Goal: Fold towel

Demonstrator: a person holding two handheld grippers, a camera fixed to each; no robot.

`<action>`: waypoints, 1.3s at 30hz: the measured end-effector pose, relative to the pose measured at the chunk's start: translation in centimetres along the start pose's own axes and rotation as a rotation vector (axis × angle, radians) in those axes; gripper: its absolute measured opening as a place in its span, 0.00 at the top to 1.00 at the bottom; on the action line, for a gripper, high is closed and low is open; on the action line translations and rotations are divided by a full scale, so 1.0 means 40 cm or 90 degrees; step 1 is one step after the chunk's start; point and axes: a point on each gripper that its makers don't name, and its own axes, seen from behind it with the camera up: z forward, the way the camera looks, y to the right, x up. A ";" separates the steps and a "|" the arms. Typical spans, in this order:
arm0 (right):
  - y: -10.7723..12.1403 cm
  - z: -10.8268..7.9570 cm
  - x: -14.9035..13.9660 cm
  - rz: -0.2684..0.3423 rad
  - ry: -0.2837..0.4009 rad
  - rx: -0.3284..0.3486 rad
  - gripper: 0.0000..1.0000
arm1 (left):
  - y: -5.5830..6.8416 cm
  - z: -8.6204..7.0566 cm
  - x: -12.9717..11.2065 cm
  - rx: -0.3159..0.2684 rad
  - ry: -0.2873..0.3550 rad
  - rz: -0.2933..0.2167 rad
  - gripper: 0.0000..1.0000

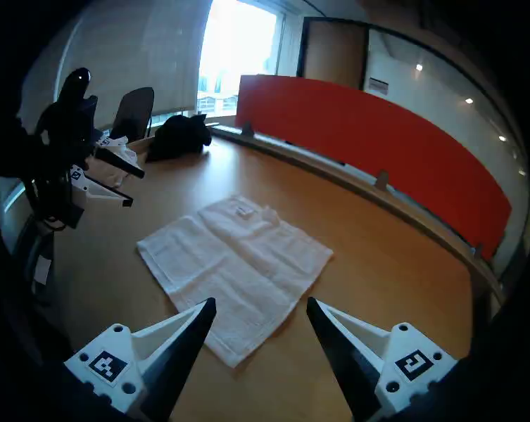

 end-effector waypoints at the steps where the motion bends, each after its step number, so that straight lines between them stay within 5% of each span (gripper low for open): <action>1: -0.002 0.006 -0.010 0.002 -0.003 0.002 0.00 | 0.003 0.007 -0.010 -0.003 -0.006 0.002 0.03; 21: -0.035 0.067 -0.168 0.013 -0.078 0.034 0.00 | 0.082 0.097 -0.155 -0.060 -0.091 0.004 0.04; 39: -0.068 0.079 -0.247 0.003 -0.130 0.073 0.01 | 0.108 0.130 -0.234 -0.081 -0.145 0.000 0.04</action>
